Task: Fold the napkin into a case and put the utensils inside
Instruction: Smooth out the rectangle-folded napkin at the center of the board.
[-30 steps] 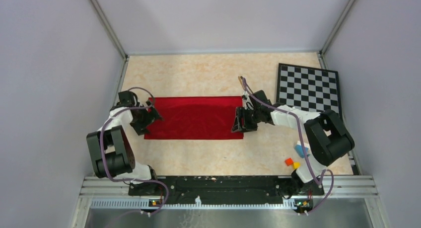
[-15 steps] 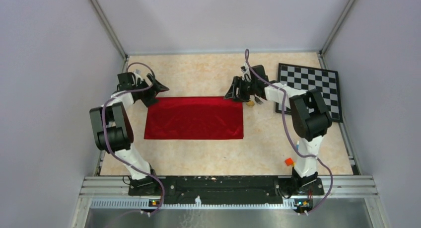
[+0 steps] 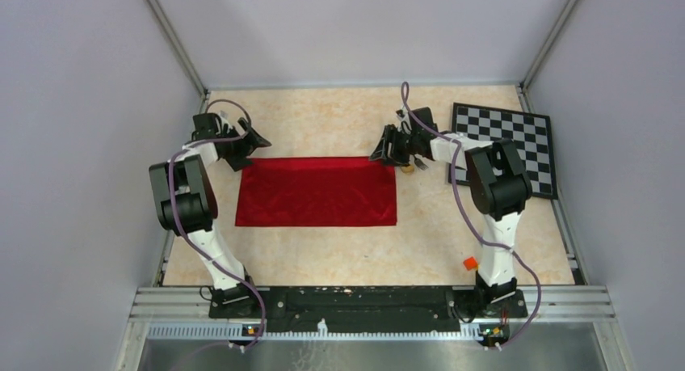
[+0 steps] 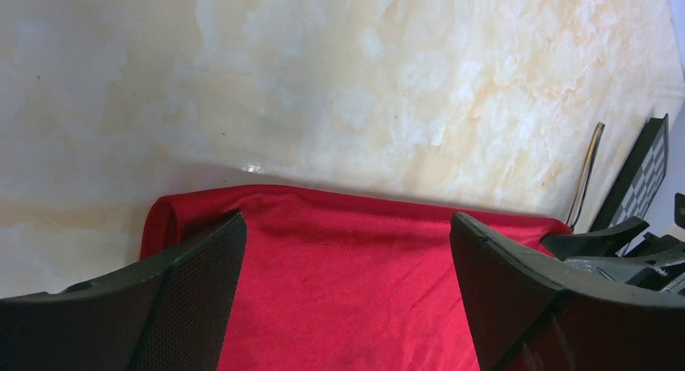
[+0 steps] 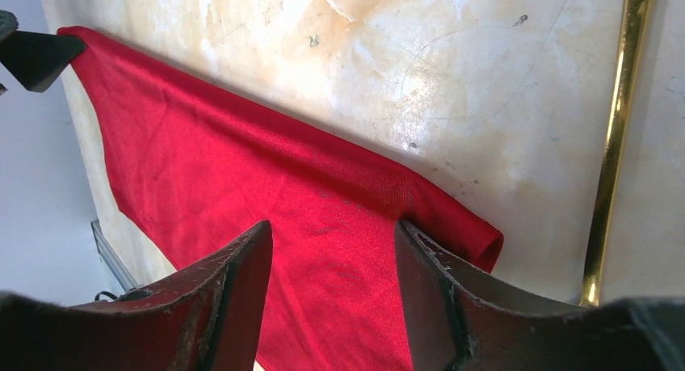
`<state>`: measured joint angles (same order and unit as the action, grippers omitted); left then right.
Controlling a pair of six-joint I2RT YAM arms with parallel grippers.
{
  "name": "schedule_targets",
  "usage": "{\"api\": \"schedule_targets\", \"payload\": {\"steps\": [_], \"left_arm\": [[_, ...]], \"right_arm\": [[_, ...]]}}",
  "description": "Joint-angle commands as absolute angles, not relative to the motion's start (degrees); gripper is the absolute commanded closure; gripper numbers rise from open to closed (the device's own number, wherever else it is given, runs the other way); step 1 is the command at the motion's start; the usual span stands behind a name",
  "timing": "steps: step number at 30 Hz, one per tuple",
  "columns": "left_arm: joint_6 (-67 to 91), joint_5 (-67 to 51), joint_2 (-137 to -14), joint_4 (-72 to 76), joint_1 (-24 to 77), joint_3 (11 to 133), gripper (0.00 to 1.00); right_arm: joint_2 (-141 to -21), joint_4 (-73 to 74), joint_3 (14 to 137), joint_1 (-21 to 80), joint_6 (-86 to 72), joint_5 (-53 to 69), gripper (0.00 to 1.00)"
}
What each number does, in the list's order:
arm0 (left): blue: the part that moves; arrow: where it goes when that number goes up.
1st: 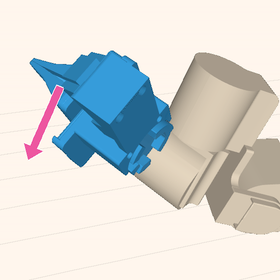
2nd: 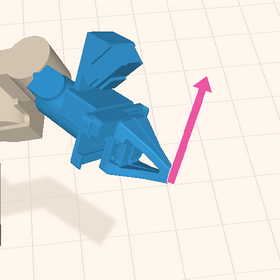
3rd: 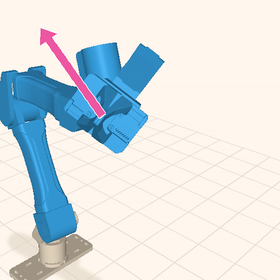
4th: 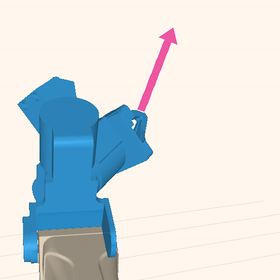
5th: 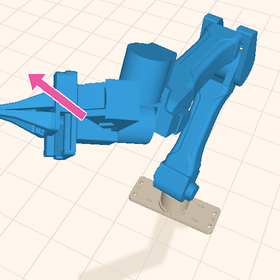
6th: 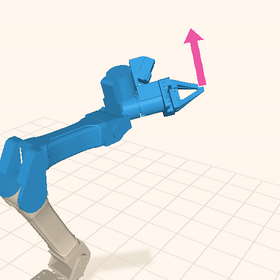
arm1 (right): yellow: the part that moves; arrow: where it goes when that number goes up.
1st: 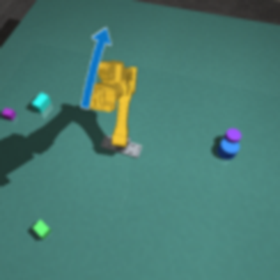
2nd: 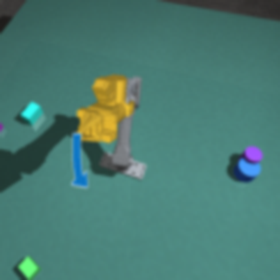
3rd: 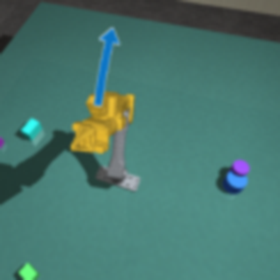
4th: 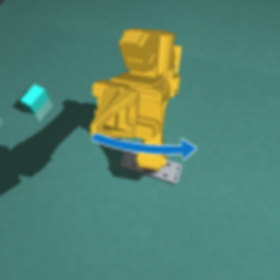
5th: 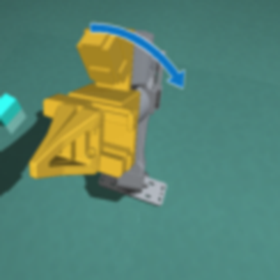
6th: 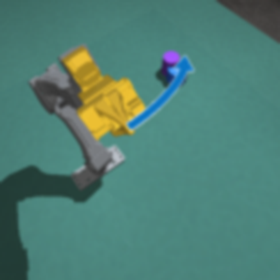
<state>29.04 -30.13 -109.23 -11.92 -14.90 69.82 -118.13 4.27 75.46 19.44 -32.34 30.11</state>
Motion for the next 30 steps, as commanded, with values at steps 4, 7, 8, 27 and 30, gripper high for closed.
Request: {"api": "schedule_targets", "payload": {"steps": [4,7,8,27,30], "left_arm": [[28.38,-31.69,-103.91,-10.77,-14.33,72.47,0.01],[29.67,-31.49,-107.22,-11.42,-14.41,74.14,0.01],[29.82,-31.45,-108.66,-11.46,-14.35,74.44,0.01],[22.03,-23.28,-105.12,-16.24,-15.96,76.32,0.01],[23.87,-25.90,-104.66,-14.64,-15.93,75.25,0.01]], "right_arm": [[-113.41,0.84,77.99,20.39,-34.80,33.67,0.43],[-116.85,-0.76,79.63,20.39,-36.34,34.74,0.43],[-117.56,-0.86,79.63,20.32,-36.16,34.14,0.43],[-113.94,5.59,78.70,20.35,-29.53,28.62,0.43],[-115.63,3.82,78.92,20.37,-31.73,30.88,0.43]]}}
